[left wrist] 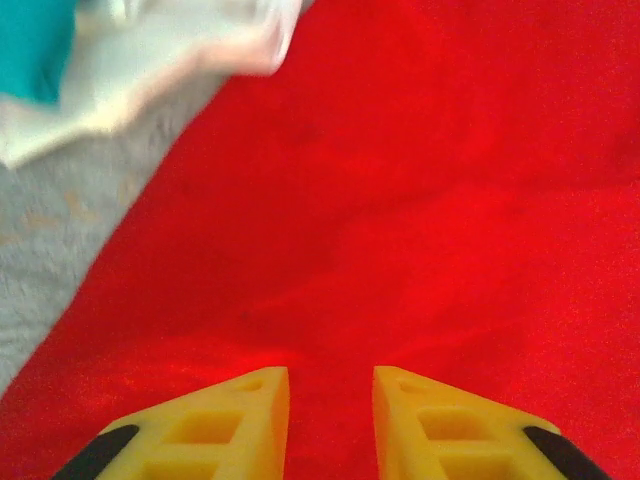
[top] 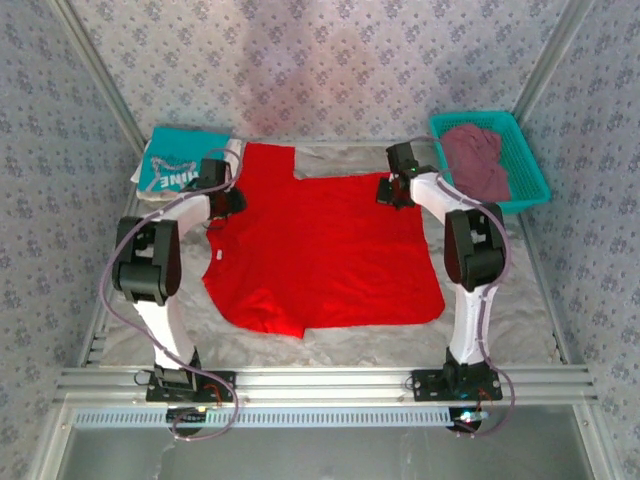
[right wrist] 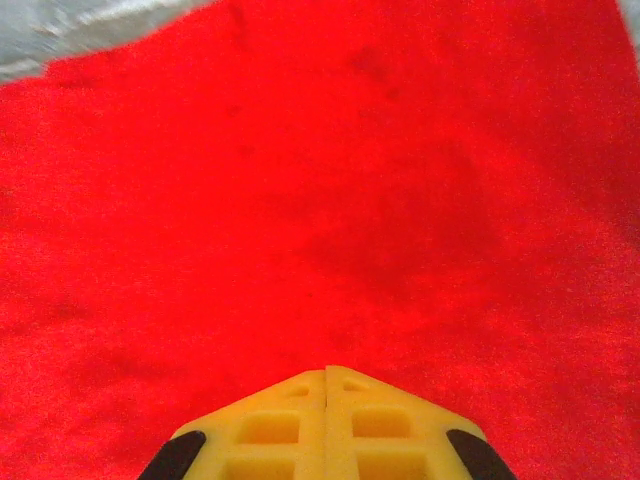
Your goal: Fold and stack the t-shirts
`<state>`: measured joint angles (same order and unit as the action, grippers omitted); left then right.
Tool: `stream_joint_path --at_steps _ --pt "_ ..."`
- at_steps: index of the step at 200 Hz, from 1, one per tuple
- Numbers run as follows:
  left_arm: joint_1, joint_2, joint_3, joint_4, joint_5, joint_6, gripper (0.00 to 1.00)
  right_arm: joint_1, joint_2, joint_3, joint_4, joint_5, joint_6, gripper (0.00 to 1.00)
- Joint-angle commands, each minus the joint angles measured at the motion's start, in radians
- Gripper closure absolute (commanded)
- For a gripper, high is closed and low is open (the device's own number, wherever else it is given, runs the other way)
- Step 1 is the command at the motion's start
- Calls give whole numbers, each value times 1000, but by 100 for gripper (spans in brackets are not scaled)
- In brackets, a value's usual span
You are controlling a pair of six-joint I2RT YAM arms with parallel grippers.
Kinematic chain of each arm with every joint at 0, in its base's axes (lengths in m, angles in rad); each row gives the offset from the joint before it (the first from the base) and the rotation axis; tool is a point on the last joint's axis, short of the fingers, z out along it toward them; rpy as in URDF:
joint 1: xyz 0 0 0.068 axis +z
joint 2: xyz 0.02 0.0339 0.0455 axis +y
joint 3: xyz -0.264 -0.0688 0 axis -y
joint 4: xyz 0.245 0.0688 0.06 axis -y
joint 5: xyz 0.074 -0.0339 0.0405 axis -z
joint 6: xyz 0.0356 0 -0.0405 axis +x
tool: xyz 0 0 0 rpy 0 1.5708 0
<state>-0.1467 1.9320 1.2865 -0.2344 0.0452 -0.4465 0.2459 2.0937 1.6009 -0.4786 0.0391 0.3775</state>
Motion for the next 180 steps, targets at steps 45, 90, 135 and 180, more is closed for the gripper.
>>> stream_joint_path --at_steps 45,90,135,180 --pt "-36 232 246 -149 5 -5 75 -18 213 224 -117 4 50 100" --pt "-36 402 489 -243 18 2 76 -62 343 371 -209 19 85 100" --pt "-33 533 779 -374 -2 17 76 -94 460 592 -275 24 63 100" --pt "-25 384 752 -371 -39 35 63 -90 386 693 -312 -33 63 85"
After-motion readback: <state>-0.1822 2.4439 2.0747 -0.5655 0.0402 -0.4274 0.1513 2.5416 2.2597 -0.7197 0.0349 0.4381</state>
